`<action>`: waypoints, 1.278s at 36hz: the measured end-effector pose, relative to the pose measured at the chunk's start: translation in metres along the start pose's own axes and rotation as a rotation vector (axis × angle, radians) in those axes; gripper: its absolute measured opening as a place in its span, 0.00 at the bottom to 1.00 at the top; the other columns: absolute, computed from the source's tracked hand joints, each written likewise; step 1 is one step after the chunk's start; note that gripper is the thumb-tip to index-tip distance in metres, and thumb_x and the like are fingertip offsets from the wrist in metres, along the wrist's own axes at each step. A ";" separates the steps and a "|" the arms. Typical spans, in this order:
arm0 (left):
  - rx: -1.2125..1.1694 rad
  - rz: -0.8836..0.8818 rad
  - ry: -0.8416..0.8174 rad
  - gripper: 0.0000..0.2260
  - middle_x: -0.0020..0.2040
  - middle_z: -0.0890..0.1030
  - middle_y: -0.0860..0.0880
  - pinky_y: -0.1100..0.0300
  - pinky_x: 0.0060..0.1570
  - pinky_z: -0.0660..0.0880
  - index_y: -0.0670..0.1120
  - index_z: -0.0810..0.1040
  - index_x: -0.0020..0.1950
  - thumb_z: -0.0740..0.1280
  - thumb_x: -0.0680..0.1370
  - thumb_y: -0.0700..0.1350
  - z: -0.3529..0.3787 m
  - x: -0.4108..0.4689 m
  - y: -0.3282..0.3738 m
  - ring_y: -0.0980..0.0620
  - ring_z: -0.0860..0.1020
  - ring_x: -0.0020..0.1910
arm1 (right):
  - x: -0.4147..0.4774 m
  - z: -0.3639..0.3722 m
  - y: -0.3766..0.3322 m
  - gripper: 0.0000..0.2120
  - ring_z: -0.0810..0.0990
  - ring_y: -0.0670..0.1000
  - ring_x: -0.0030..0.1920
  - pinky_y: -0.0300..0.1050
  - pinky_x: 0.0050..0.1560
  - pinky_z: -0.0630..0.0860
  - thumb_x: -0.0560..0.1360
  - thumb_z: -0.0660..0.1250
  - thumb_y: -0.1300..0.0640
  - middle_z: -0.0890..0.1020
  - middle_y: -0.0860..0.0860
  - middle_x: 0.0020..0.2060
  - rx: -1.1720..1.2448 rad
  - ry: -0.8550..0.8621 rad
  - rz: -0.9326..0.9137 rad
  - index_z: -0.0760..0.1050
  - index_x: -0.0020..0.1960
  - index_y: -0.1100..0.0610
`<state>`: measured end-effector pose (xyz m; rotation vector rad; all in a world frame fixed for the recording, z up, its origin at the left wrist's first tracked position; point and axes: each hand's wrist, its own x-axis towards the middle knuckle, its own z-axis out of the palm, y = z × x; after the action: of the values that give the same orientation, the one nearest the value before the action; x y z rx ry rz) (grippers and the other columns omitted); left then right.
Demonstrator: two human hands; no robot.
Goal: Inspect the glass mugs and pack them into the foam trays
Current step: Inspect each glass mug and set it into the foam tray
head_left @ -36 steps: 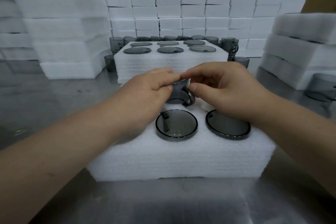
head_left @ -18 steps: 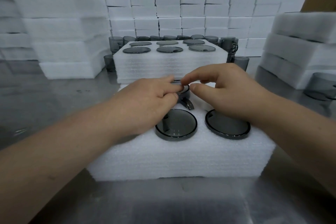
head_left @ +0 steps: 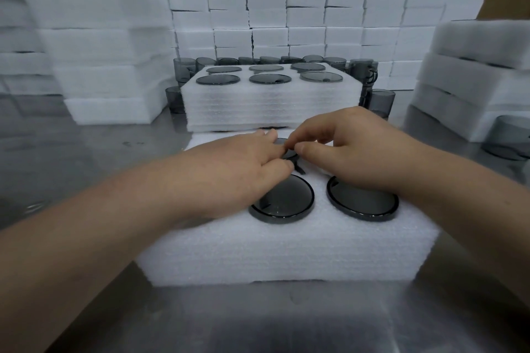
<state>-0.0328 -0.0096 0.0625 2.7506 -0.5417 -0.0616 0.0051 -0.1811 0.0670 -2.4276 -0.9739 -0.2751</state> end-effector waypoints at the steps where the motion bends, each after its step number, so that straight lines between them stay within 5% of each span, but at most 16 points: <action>1: 0.016 -0.004 -0.011 0.30 0.72 0.63 0.55 0.62 0.70 0.53 0.54 0.69 0.67 0.43 0.72 0.63 0.000 0.000 0.001 0.63 0.52 0.73 | 0.000 0.000 0.000 0.10 0.73 0.38 0.46 0.26 0.44 0.66 0.74 0.62 0.51 0.77 0.35 0.37 -0.004 -0.004 -0.006 0.81 0.49 0.45; 9: 0.050 -0.025 -0.093 0.34 0.77 0.44 0.57 0.57 0.74 0.44 0.59 0.51 0.76 0.48 0.70 0.64 -0.001 0.000 0.001 0.62 0.41 0.74 | 0.001 -0.001 0.000 0.10 0.75 0.39 0.46 0.29 0.45 0.68 0.74 0.62 0.51 0.81 0.40 0.45 -0.008 -0.001 -0.012 0.80 0.52 0.46; 16: 0.003 -0.020 -0.047 0.35 0.76 0.49 0.62 0.55 0.74 0.49 0.60 0.54 0.75 0.50 0.68 0.65 0.001 0.001 -0.001 0.65 0.44 0.73 | 0.001 0.000 0.002 0.09 0.73 0.26 0.41 0.22 0.45 0.65 0.74 0.63 0.53 0.78 0.35 0.40 0.056 0.007 -0.007 0.80 0.51 0.45; 20: -0.063 -0.003 -0.023 0.30 0.75 0.54 0.62 0.57 0.72 0.53 0.64 0.52 0.74 0.53 0.72 0.66 0.001 -0.001 -0.001 0.63 0.51 0.73 | 0.000 0.001 0.002 0.08 0.74 0.30 0.46 0.25 0.45 0.68 0.73 0.63 0.53 0.80 0.35 0.42 0.111 0.056 0.001 0.78 0.44 0.40; 24: -0.050 -0.031 -0.072 0.34 0.73 0.36 0.67 0.61 0.69 0.46 0.74 0.38 0.67 0.51 0.65 0.68 0.000 -0.004 0.001 0.65 0.42 0.72 | -0.001 0.000 0.003 0.07 0.76 0.36 0.46 0.28 0.46 0.69 0.74 0.63 0.54 0.82 0.38 0.43 0.163 0.140 0.039 0.79 0.46 0.44; 29: 0.037 -0.031 -0.097 0.35 0.75 0.40 0.62 0.61 0.69 0.42 0.65 0.47 0.74 0.48 0.66 0.67 0.001 0.001 -0.001 0.65 0.39 0.72 | 0.000 0.002 0.005 0.06 0.77 0.38 0.44 0.27 0.45 0.69 0.73 0.64 0.52 0.80 0.35 0.40 0.140 0.231 0.076 0.76 0.42 0.41; 34: 0.048 -0.047 -0.121 0.33 0.75 0.41 0.63 0.63 0.66 0.41 0.64 0.45 0.74 0.50 0.71 0.66 0.003 0.003 -0.003 0.65 0.39 0.72 | 0.000 0.001 0.009 0.09 0.74 0.32 0.39 0.24 0.37 0.67 0.73 0.64 0.53 0.78 0.35 0.34 0.137 0.468 0.109 0.74 0.36 0.41; 38: 0.040 -0.055 -0.122 0.30 0.75 0.41 0.63 0.60 0.70 0.41 0.65 0.45 0.74 0.52 0.75 0.67 0.004 0.005 -0.005 0.65 0.39 0.72 | 0.002 0.000 0.013 0.09 0.75 0.35 0.37 0.34 0.40 0.72 0.74 0.64 0.53 0.78 0.36 0.34 0.165 0.567 0.133 0.74 0.37 0.40; 42: 0.047 -0.083 -0.127 0.36 0.75 0.41 0.65 0.56 0.73 0.42 0.66 0.45 0.73 0.48 0.66 0.69 0.004 0.005 -0.004 0.66 0.38 0.72 | 0.010 -0.005 0.024 0.07 0.77 0.41 0.39 0.44 0.46 0.76 0.71 0.61 0.51 0.77 0.36 0.38 0.199 0.690 0.183 0.75 0.47 0.42; 46: 0.019 -0.076 -0.129 0.30 0.74 0.41 0.66 0.58 0.71 0.42 0.67 0.46 0.73 0.52 0.73 0.68 0.003 0.004 -0.004 0.67 0.38 0.71 | 0.026 -0.016 0.059 0.11 0.75 0.36 0.36 0.30 0.35 0.72 0.73 0.58 0.58 0.76 0.37 0.39 0.242 0.797 0.337 0.73 0.52 0.46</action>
<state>-0.0285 -0.0088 0.0582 2.7992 -0.4737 -0.2551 0.0641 -0.2106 0.0679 -1.9312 -0.2229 -0.8565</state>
